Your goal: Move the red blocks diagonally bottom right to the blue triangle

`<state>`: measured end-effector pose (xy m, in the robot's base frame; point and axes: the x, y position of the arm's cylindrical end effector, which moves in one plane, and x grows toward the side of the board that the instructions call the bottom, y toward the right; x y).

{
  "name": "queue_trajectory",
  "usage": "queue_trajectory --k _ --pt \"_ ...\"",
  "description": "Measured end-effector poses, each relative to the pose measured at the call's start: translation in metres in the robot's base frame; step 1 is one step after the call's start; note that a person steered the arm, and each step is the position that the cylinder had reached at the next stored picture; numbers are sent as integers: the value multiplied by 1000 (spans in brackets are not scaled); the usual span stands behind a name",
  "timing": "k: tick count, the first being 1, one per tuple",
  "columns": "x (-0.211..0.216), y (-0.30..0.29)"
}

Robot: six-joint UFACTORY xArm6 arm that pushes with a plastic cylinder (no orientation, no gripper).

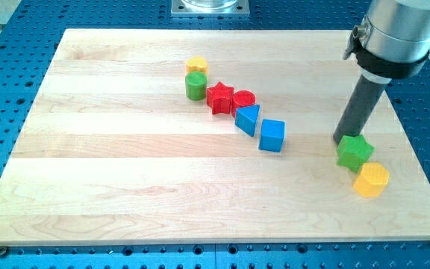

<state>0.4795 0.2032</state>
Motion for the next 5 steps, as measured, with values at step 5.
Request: queue_trajectory --k 5 --pt "6 -194"
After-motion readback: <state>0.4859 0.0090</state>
